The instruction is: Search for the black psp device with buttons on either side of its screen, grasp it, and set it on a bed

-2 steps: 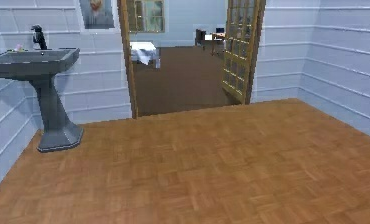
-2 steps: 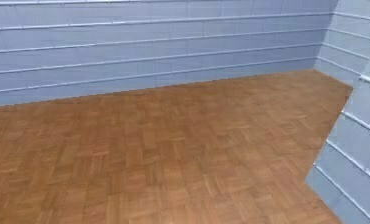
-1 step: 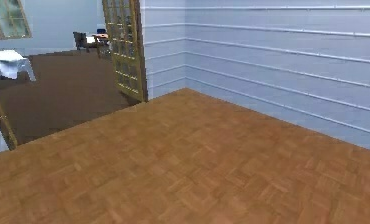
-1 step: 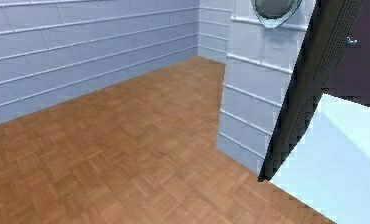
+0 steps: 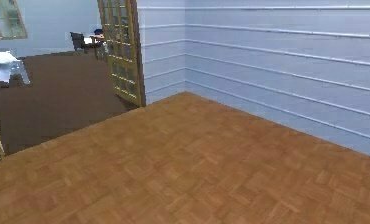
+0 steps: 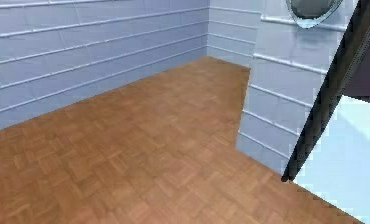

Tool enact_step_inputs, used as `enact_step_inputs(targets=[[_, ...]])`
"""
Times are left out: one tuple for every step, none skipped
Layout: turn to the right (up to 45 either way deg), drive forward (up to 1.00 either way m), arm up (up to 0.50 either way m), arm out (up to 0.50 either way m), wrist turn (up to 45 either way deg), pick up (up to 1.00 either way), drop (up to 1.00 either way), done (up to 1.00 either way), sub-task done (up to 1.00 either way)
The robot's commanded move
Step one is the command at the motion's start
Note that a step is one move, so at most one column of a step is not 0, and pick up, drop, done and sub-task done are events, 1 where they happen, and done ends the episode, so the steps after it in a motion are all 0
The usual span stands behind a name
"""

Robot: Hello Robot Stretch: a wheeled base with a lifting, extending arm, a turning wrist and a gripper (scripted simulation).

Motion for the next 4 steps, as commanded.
enact_step_inputs(targets=[[42.0, 0.0, 0.0, 0.0, 0.0, 0.0, 0.0, 0.0, 0.0], [0.0, 0.1, 0.0, 0.0, 0.0, 0.0, 0.0, 0.0, 0.0], [-45.0, 0.0, 0.0, 0.0, 0.0, 0.0, 0.0, 0.0, 0.0], [-27.0, 0.0, 0.0, 0.0, 0.0, 0.0, 0.0, 0.0, 0.0]])
